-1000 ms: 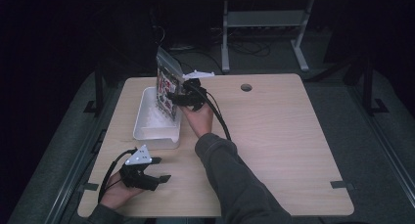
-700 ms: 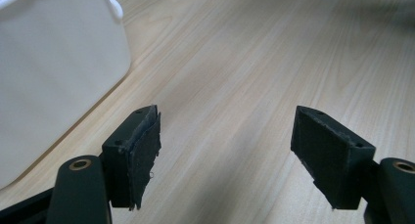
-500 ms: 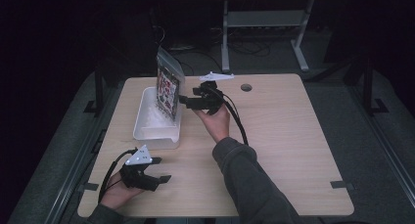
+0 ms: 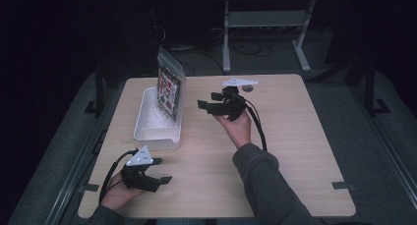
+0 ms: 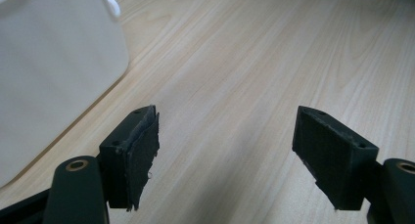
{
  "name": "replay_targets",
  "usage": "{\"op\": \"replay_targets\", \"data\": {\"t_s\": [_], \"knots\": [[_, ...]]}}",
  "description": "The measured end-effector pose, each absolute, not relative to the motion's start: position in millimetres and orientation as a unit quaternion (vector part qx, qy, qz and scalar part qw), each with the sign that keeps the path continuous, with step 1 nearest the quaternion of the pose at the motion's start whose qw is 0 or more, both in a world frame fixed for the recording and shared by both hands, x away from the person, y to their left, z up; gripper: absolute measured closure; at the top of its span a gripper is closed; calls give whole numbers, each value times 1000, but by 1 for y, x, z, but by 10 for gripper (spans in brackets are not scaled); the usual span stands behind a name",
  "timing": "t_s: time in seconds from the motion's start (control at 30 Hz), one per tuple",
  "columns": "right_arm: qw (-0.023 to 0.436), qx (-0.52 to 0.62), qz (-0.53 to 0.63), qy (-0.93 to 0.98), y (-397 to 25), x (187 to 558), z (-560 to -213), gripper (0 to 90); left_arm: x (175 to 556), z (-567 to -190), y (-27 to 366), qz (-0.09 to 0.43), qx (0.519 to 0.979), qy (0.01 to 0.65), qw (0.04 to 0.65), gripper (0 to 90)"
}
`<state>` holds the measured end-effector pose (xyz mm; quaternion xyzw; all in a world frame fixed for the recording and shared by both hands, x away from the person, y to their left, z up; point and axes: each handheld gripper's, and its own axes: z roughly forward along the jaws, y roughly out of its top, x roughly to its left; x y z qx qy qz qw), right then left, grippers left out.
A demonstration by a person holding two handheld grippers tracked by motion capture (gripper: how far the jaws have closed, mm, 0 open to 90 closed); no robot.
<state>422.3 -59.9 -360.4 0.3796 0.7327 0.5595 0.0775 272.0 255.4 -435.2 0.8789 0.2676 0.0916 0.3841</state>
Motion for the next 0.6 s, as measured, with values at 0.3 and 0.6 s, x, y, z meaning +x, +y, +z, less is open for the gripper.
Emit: {"op": "replay_targets", "data": {"t_s": [0.3,0.6], "knots": [[77,382,553,736,-86,413,-362,287,272,-435,255,91,879,268,383,244],[80,388,551,735,-111,404,-363,289,272,-435,255,92,878,269,384,244]]}}
